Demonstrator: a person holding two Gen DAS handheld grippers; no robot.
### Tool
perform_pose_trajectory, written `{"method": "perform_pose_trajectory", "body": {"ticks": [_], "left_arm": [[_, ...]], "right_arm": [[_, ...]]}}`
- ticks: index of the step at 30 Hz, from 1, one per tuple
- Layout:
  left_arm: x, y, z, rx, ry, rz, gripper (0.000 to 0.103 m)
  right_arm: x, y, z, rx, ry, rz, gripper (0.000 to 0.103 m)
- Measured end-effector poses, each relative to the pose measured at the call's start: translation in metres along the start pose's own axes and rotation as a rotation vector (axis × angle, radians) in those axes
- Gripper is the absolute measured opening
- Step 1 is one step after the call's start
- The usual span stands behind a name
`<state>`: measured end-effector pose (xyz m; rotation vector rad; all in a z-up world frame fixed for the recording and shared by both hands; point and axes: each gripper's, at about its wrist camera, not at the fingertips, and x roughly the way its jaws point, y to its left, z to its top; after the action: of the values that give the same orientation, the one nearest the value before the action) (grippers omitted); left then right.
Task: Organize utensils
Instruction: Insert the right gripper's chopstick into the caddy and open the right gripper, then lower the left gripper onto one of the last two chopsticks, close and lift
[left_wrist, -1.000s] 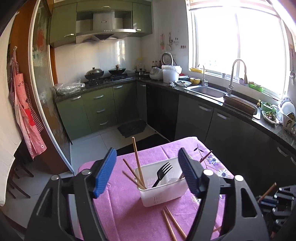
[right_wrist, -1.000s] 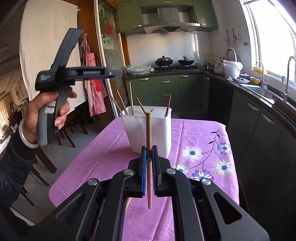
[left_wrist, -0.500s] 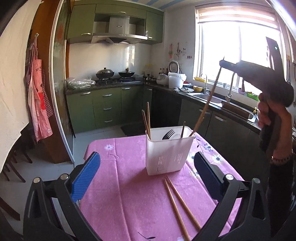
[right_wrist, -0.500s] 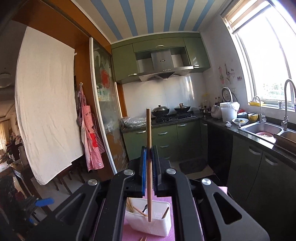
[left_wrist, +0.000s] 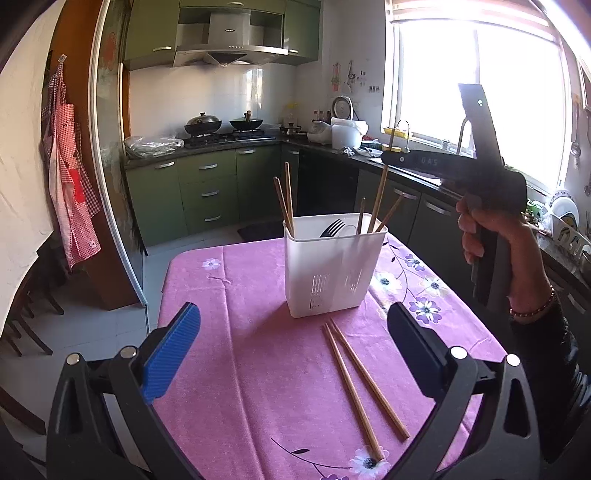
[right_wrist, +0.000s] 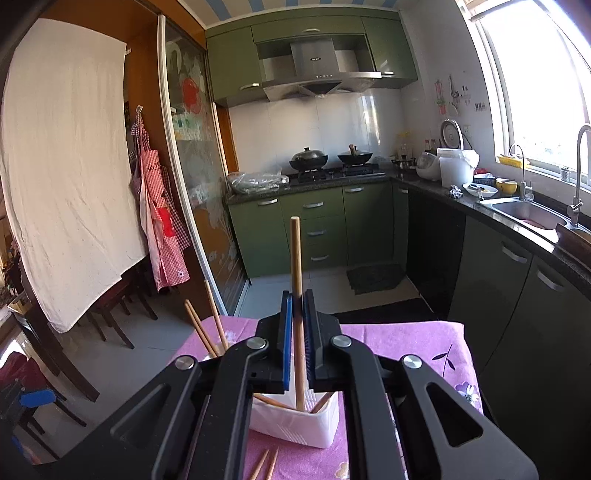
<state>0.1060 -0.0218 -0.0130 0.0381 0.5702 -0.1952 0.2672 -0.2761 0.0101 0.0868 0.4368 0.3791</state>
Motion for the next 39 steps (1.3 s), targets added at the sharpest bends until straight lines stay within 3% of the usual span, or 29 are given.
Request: {"method": "perform_pose_trajectory", "body": {"ticks": [4,9,16,21,23,25,28,30,33,39], "left_arm": [[0.007,-0.004,0.000,0.009,0.016,-0.005,0.096],[0.024,-0.008,-0.003,-0.009,0.070,-0.036,0.096],[0.076,-0.021,-0.017,-0.049,0.223,-0.082,0.096],[0.127,-0.029,-0.032,-0.079,0.376,-0.086,0.095],[0.150,-0.031,-0.038,-0.095,0.452,-0.091,0.088],[0.169,-0.034,-0.044,-0.106,0.514,-0.092,0.072],[0.192,-0.038,-0.050,-0.112,0.577,-0.082,0.064],[0.202,-0.042,-0.053,-0.106,0.600,-0.069,0.062],[0.213,-0.047,-0.056,-0.093,0.626,-0.041,0.049],[0.228,-0.053,-0.056,-0.078,0.647,-0.013,0.040]], "right_arm": [[-0.027,0.003,-0.007,-0.007,-0.049,0.016,0.007],[-0.070,0.002,-0.044,-0.011,-0.062,0.027,0.017],[-0.063,-0.017,-0.139,0.008,0.114,-0.061,0.018],[-0.059,-0.041,-0.176,0.085,0.181,-0.077,0.018],[-0.060,-0.046,-0.182,0.106,0.187,-0.079,0.018],[-0.060,-0.050,-0.184,0.119,0.193,-0.074,0.020],[-0.059,-0.052,-0.188,0.137,0.207,-0.064,0.021],[-0.057,-0.053,-0.187,0.147,0.211,-0.058,0.021],[-0.056,-0.054,-0.189,0.159,0.217,-0.048,0.021],[-0.057,-0.056,-0.190,0.176,0.222,-0.032,0.021]]}}
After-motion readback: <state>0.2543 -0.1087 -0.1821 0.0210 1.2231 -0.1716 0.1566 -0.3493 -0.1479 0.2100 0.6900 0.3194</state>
